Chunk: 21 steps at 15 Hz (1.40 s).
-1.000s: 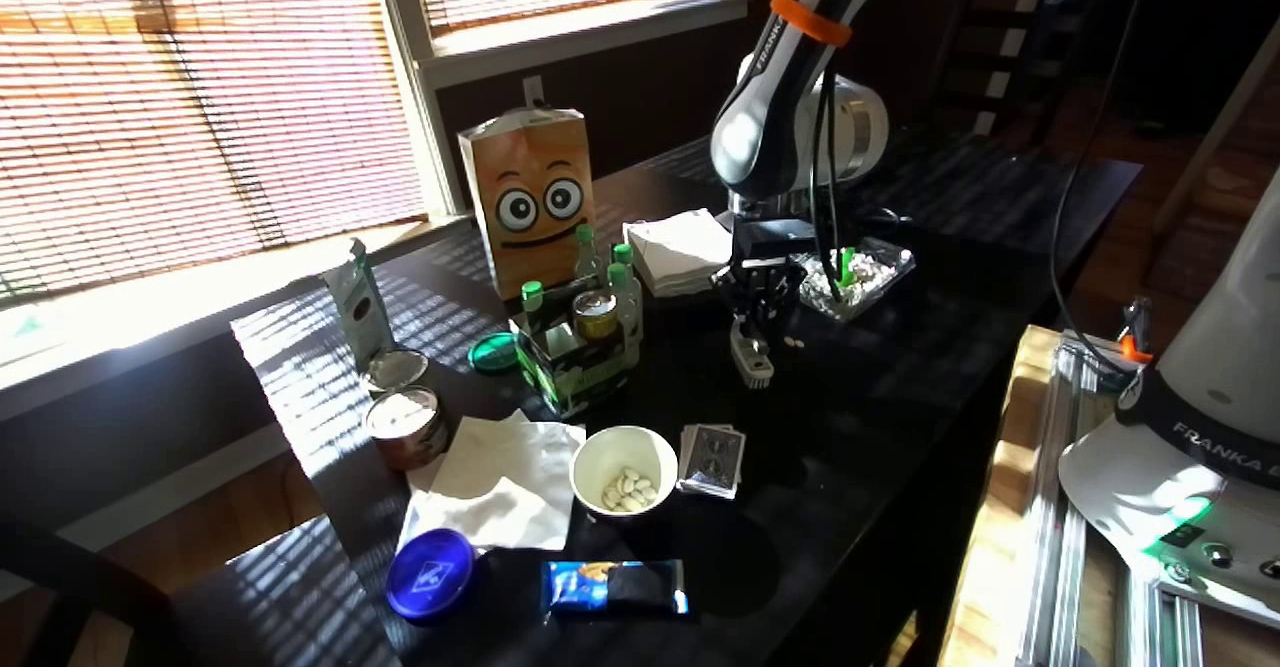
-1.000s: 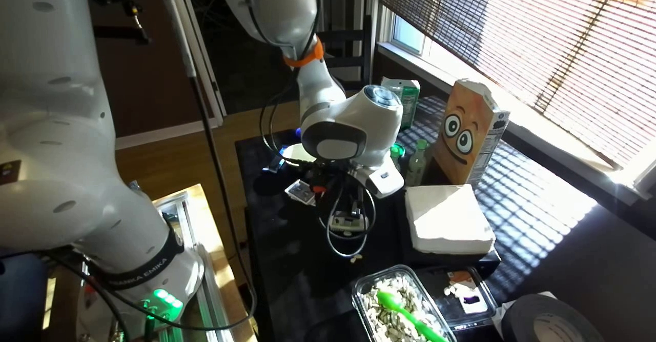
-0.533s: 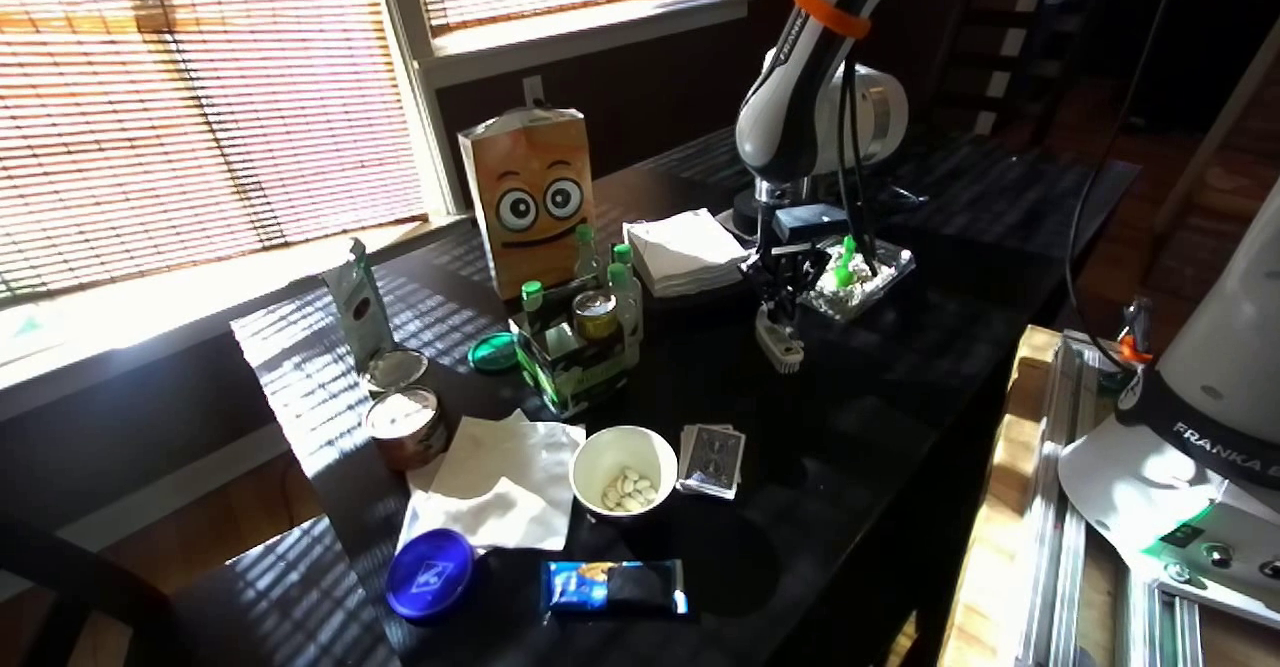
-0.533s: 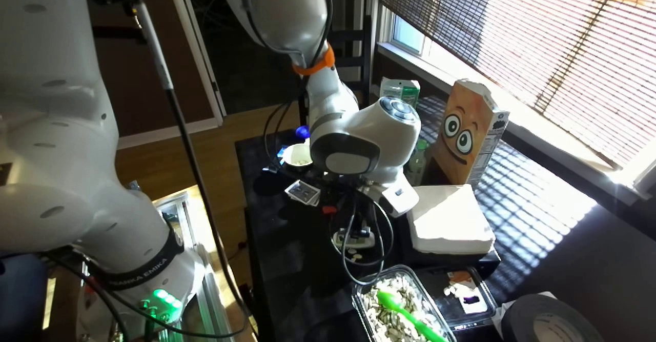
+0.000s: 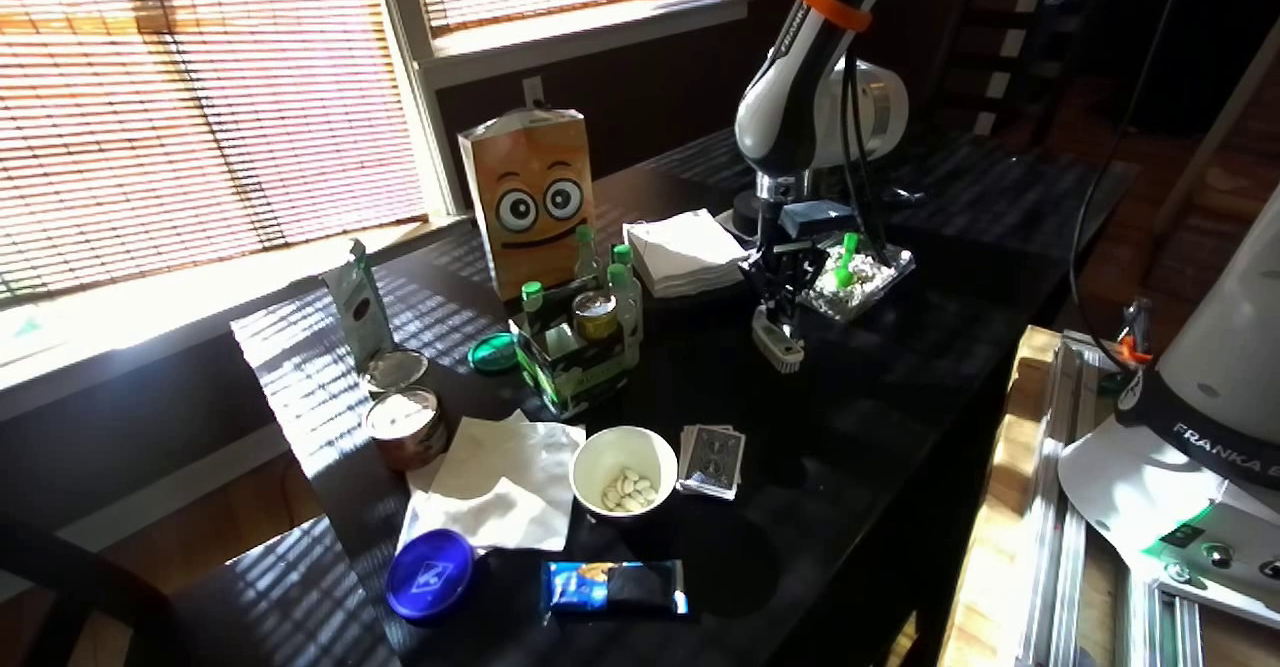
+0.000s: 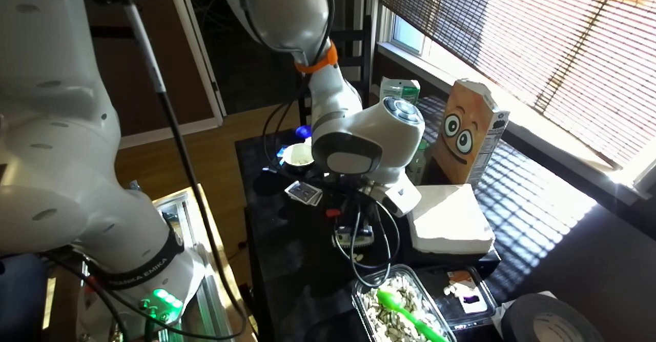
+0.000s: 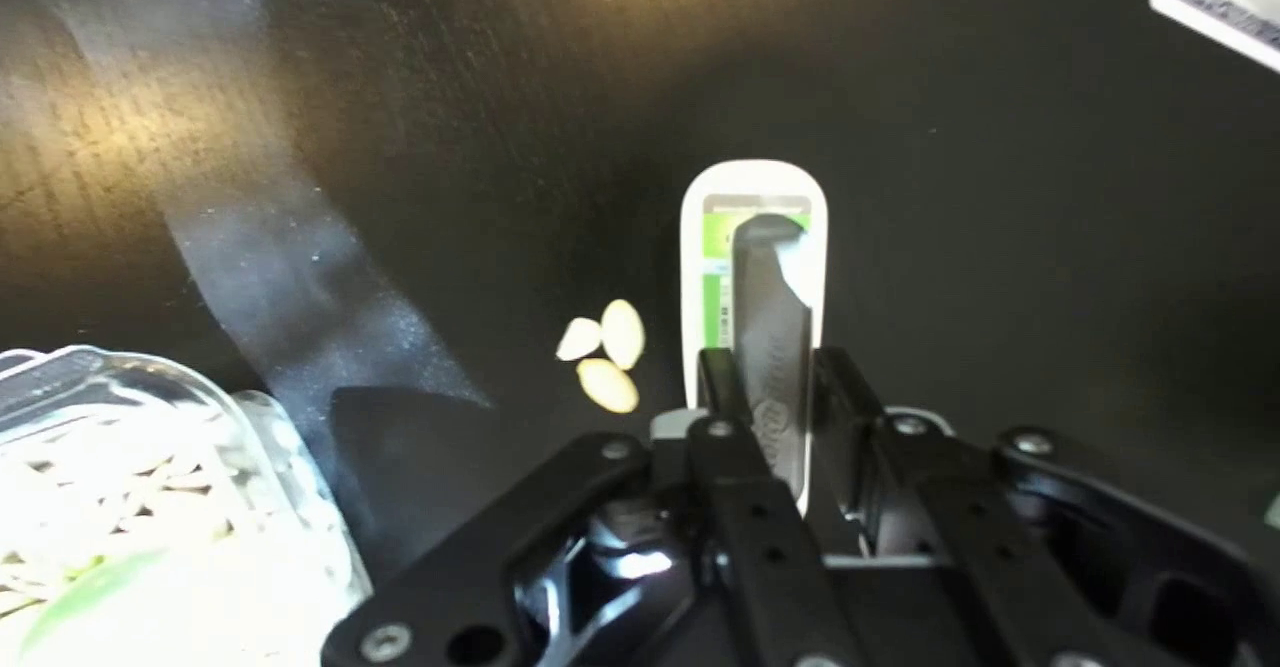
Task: Use the brush to sweep the white objects to the right
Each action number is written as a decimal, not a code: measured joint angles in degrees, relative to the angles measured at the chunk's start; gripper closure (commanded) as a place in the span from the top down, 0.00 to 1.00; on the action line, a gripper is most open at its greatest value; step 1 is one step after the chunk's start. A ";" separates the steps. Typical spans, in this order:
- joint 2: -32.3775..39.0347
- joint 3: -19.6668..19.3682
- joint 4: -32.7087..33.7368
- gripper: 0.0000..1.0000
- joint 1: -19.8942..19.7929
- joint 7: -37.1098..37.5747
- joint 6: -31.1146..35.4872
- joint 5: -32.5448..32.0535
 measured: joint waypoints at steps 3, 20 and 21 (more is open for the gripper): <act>-2.52 3.72 -0.55 0.06 -0.06 -1.90 -0.02 2.71; -4.53 8.70 -0.30 0.06 5.61 -21.67 -7.04 -7.99; -3.58 8.67 0.24 0.06 5.71 -21.09 -6.25 -8.43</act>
